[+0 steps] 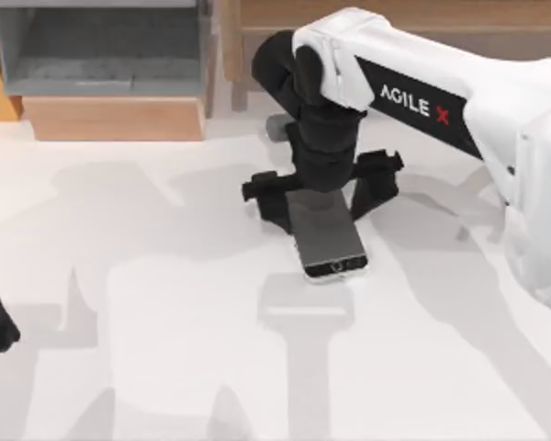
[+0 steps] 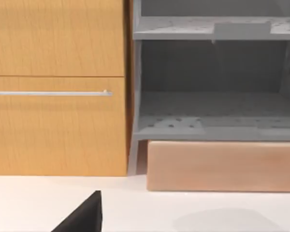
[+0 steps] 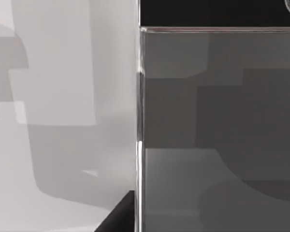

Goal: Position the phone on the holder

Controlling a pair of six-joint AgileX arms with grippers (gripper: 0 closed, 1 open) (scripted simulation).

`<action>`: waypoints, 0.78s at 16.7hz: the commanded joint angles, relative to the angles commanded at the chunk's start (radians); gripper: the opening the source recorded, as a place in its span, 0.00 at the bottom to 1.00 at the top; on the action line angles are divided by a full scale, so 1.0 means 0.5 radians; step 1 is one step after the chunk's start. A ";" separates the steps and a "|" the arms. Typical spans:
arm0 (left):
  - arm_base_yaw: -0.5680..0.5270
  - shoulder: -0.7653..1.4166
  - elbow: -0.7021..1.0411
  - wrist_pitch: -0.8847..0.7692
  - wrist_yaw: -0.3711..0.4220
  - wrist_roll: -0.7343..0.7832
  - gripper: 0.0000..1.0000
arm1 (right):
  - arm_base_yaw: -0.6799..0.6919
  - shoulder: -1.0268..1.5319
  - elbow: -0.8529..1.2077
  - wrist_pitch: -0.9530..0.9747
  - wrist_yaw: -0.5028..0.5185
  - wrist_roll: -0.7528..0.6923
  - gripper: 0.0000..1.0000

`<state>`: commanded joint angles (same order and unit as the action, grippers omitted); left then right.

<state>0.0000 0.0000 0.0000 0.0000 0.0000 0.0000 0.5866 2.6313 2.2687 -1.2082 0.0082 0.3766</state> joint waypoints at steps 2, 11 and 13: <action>0.000 0.000 0.000 0.000 0.000 0.000 1.00 | 0.000 0.000 0.000 0.000 0.000 0.000 0.02; 0.000 0.000 0.000 0.000 0.000 0.000 1.00 | -0.006 -0.067 -0.004 -0.022 0.015 -0.004 0.00; 0.000 0.000 0.000 0.000 0.000 0.000 1.00 | -0.004 -0.065 0.018 -0.052 0.015 -0.005 0.00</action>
<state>0.0000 0.0000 0.0000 0.0000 0.0000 0.0000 0.5847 2.5990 2.2775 -1.2339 0.0157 0.3740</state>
